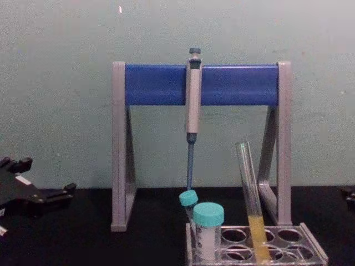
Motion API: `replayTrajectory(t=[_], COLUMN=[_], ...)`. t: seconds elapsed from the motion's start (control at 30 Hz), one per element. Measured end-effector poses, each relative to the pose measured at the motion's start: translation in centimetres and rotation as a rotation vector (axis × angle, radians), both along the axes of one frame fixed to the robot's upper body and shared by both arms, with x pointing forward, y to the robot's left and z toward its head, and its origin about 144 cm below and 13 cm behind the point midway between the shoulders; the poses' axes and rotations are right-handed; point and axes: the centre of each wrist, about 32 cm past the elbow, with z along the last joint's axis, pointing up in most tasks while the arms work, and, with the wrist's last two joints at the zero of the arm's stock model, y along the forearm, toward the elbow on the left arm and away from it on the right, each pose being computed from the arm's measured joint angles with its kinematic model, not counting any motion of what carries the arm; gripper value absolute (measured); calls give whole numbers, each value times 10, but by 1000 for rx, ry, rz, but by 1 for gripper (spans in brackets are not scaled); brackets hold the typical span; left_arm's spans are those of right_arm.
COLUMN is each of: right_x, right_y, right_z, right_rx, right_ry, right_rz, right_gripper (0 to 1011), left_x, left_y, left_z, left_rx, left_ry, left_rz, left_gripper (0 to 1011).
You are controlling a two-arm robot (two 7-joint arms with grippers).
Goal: Pick up the test tube from the test tube rack, shake it, then place it back into the test tube rack.
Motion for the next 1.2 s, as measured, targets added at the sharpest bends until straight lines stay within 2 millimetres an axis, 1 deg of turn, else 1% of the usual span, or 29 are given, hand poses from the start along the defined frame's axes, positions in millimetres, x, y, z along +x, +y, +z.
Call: replayTrajectory(t=[0.83,1.2], right_x=[0,-2], right_y=[0,0], right_z=[1,9], right_rx=[-3,51], right_ry=[-11,-48], right_rz=[4,91], right_gripper=[1000,1000], left_x=[0,0], left_y=[0,0], left_z=[0,0], left_rx=[0,0], left_ry=[0,0], left_rz=[0,0], left_gripper=[1001,1001])
